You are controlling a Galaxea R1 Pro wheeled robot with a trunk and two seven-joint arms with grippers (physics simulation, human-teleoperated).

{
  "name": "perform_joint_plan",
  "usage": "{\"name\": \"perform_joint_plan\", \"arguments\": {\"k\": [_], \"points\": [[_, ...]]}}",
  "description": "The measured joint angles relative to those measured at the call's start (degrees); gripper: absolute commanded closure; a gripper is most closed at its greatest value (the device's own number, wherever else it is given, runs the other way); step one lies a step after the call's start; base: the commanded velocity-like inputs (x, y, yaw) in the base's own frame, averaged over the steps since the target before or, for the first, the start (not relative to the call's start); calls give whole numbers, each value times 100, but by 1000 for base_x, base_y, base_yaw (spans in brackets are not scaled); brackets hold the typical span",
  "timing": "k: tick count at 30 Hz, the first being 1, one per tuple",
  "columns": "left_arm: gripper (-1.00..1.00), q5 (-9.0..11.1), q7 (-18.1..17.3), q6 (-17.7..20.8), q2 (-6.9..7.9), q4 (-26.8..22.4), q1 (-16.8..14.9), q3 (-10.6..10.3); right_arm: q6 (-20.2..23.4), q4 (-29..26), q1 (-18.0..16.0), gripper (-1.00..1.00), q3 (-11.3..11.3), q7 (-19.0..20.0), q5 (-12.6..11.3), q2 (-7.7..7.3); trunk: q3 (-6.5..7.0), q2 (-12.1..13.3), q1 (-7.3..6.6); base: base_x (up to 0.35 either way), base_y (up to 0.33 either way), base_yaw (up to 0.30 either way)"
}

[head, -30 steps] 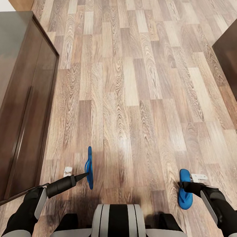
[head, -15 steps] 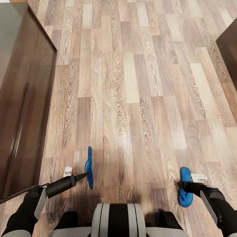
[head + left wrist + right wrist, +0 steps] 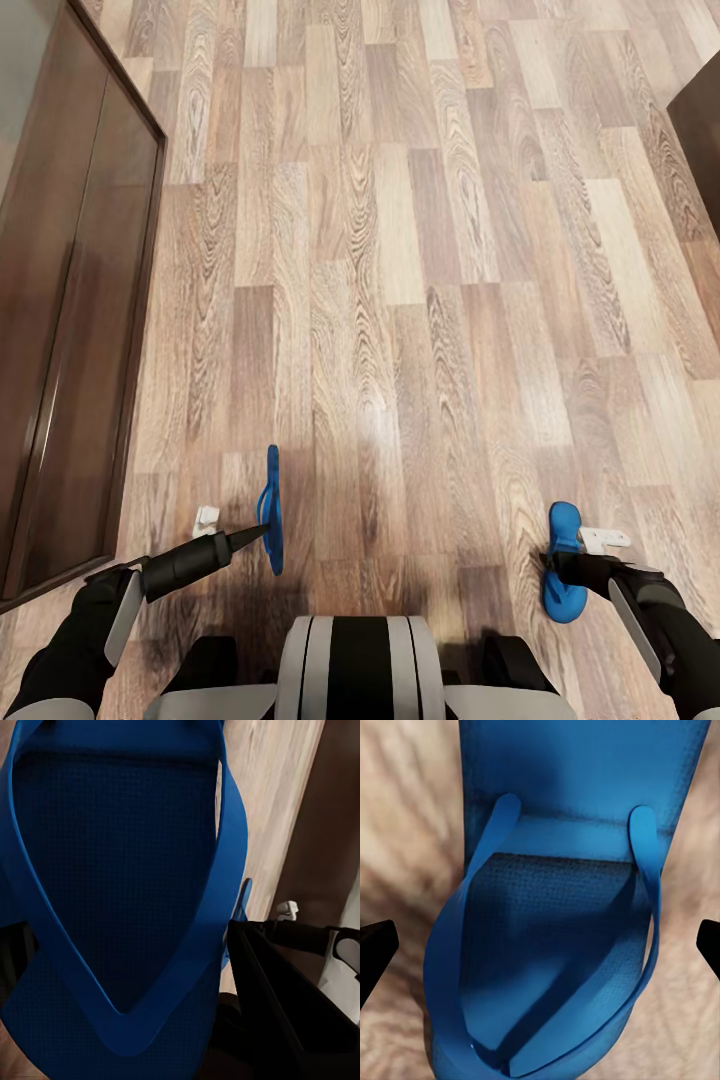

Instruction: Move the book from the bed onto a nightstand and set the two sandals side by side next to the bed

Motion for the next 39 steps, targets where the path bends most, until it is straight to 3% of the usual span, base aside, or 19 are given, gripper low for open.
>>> {"name": "perform_joint_plan", "arguments": {"k": [19,20,39], "points": [[100,0,0,-3,3,0,0,0,25,0,0,-100,-4,0,0,0,-32,-9,18,0,0,0],[100,0,0,-4,3,0,0,0,28,0,0,100,-1,0,0,0,-32,-9,18,0,0,0],[100,5,0,3,0,0,0,-6,36,0,0,100,17,3,13,0,12,-7,13,0,0,0]]}}
